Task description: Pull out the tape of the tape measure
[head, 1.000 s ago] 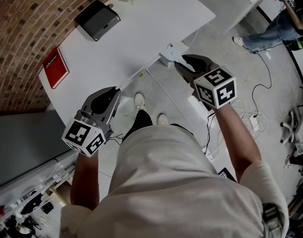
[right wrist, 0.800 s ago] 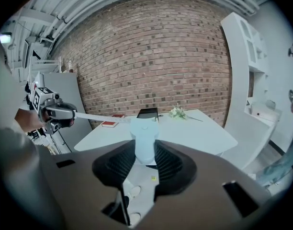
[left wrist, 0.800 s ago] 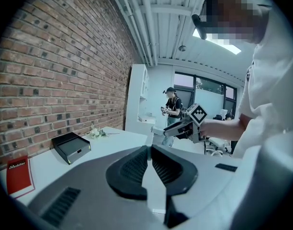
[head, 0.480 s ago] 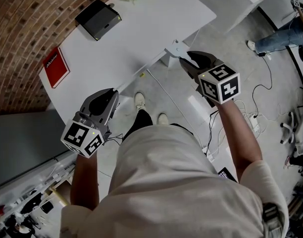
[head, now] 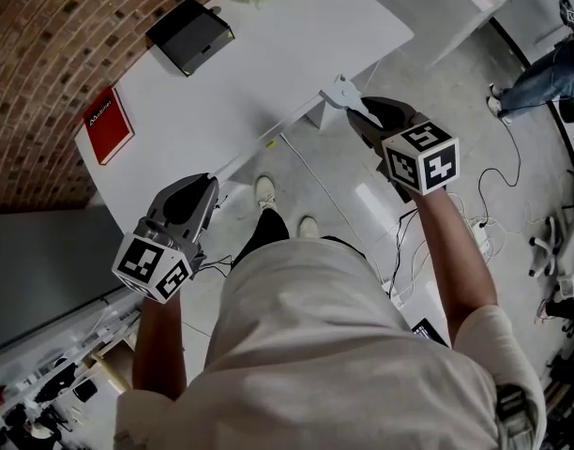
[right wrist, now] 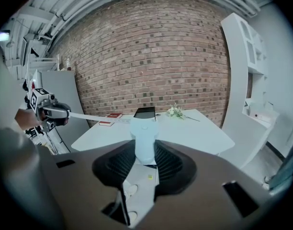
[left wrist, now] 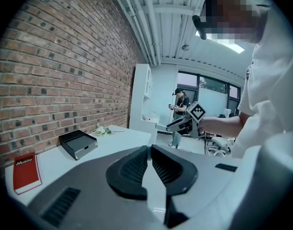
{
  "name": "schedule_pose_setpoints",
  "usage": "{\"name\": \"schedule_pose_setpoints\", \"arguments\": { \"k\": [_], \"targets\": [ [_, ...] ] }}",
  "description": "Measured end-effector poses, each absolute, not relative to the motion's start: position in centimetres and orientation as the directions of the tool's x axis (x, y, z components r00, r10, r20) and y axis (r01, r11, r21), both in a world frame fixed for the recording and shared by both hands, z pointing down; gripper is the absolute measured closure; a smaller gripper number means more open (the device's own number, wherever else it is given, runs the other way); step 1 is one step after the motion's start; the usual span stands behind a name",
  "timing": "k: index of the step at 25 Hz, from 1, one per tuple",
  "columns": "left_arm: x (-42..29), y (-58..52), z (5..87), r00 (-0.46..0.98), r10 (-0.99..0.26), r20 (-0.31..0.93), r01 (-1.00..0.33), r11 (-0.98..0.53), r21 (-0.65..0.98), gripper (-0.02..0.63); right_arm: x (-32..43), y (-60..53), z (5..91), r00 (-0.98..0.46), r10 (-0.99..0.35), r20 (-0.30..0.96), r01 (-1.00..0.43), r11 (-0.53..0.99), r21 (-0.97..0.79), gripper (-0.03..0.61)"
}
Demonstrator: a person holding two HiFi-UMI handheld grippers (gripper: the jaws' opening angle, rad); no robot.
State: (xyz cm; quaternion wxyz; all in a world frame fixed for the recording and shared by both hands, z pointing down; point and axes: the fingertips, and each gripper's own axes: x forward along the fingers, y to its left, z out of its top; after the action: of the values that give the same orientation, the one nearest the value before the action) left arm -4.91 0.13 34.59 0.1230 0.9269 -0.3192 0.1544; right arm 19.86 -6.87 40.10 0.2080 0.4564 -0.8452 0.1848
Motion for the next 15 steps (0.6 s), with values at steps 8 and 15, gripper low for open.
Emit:
{"name": "schedule_pose_setpoints", "arguments": {
  "k": [8,15],
  "targets": [
    [-6.1,0.2,34.8,0.743,-0.558,0.37,-0.637,-0.76,0.132,0.586,19.6,-7.5,40.1,-0.493,-0.692,0.527,-0.849,0.516,-0.117,0.449],
    [-7.4,-0.2,34.9,0.728,-0.574,0.376,-0.655,-0.743,0.135,0.586,19.9,-8.1,40.3,-0.494,-0.686,0.534,-0.849,0.513,-0.126,0.449]
  ]
}}
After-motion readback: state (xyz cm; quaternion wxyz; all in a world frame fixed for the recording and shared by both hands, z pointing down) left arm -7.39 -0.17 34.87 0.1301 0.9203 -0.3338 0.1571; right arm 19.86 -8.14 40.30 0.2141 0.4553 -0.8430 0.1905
